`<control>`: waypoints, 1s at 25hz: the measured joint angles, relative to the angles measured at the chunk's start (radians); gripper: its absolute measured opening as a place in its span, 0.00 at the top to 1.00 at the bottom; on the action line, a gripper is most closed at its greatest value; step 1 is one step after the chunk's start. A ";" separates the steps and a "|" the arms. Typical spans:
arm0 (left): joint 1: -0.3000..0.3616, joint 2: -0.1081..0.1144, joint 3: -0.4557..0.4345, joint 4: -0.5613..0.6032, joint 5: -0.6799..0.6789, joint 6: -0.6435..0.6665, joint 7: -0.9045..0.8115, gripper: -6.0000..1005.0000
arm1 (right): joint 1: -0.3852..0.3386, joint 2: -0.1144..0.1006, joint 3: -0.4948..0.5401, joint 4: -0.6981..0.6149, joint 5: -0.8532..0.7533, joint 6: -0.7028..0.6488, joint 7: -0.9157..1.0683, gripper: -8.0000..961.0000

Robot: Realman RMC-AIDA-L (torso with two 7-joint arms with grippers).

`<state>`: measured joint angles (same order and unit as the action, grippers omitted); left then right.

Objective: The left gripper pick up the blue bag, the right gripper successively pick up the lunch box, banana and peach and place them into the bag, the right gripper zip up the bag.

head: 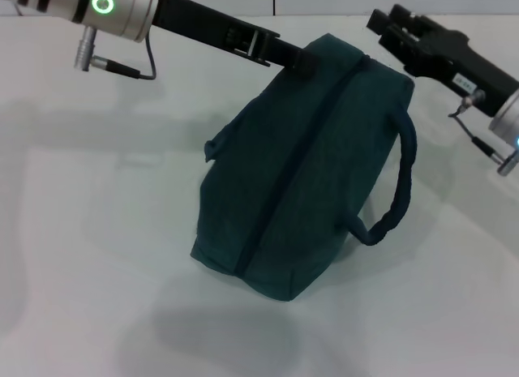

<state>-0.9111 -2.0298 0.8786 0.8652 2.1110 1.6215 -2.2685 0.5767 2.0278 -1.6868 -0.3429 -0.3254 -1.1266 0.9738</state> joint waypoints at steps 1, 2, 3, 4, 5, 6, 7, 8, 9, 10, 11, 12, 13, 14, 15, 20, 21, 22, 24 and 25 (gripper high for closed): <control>0.004 0.000 0.000 0.000 0.003 -0.004 0.000 0.88 | -0.007 -0.001 0.012 0.000 0.001 -0.025 -0.014 0.72; 0.008 0.000 -0.002 0.000 0.007 -0.009 0.000 0.88 | -0.015 -0.002 0.023 0.000 0.001 -0.042 -0.024 0.69; 0.011 0.000 -0.002 0.000 0.010 -0.013 0.001 0.88 | -0.027 -0.003 0.038 0.001 0.001 -0.064 -0.039 0.65; 0.015 0.000 -0.004 0.000 0.016 -0.018 0.001 0.87 | -0.042 -0.006 0.054 0.001 0.001 -0.088 -0.056 0.61; 0.017 -0.001 -0.004 0.000 0.019 -0.026 0.002 0.86 | -0.056 -0.008 0.069 0.000 0.001 -0.107 -0.070 0.57; 0.020 -0.002 -0.003 0.000 0.021 -0.032 0.003 0.85 | -0.072 -0.011 0.085 0.000 0.000 -0.127 -0.085 0.53; 0.024 -0.003 -0.002 0.000 0.022 -0.039 0.005 0.84 | -0.090 -0.013 0.104 0.003 -0.002 -0.153 -0.102 0.49; 0.026 -0.004 -0.001 0.001 0.022 -0.043 0.007 0.84 | -0.115 -0.016 0.127 0.010 -0.004 -0.186 -0.130 0.44; 0.029 -0.005 -0.002 0.003 0.022 -0.045 0.010 0.83 | -0.131 -0.017 0.137 0.015 -0.006 -0.204 -0.147 0.40; 0.031 -0.006 -0.004 0.005 0.020 -0.045 0.015 0.82 | -0.151 -0.019 0.147 0.019 -0.007 -0.223 -0.166 0.35; 0.033 -0.006 -0.007 0.007 0.017 -0.046 0.022 0.81 | -0.174 -0.021 0.153 0.021 -0.007 -0.240 -0.183 0.31; 0.033 -0.006 -0.009 0.007 0.013 -0.046 0.027 0.80 | -0.196 -0.024 0.160 0.021 -0.007 -0.255 -0.195 0.26; 0.035 -0.006 -0.010 0.009 0.007 -0.046 0.033 0.79 | -0.222 -0.027 0.169 0.021 -0.007 -0.272 -0.205 0.24; 0.036 -0.006 -0.010 0.012 0.001 -0.046 0.038 0.79 | -0.235 -0.029 0.176 0.022 -0.008 -0.279 -0.209 0.21; 0.042 -0.006 -0.011 0.020 -0.015 -0.046 0.047 0.78 | -0.255 -0.032 0.183 0.022 -0.008 -0.290 -0.217 0.18; 0.087 -0.004 -0.013 0.079 -0.115 -0.072 0.085 0.63 | -0.304 -0.045 0.191 0.030 -0.006 -0.307 -0.247 0.11; 0.101 -0.001 -0.013 0.095 -0.140 -0.077 0.090 0.59 | -0.310 -0.048 0.191 0.033 -0.005 -0.310 -0.248 0.11; 0.112 0.001 -0.013 0.106 -0.159 -0.080 0.093 0.55 | -0.314 -0.050 0.191 0.035 -0.005 -0.315 -0.248 0.11; 0.141 0.006 -0.017 0.132 -0.206 -0.083 0.104 0.48 | -0.316 -0.053 0.191 0.041 -0.008 -0.330 -0.250 0.11; 0.159 0.008 -0.022 0.148 -0.230 -0.081 0.111 0.44 | -0.317 -0.056 0.191 0.044 -0.013 -0.341 -0.252 0.11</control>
<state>-0.7518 -2.0214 0.8571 1.0134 1.8813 1.5401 -2.1572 0.2597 1.9717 -1.4963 -0.2988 -0.3385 -1.4679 0.7219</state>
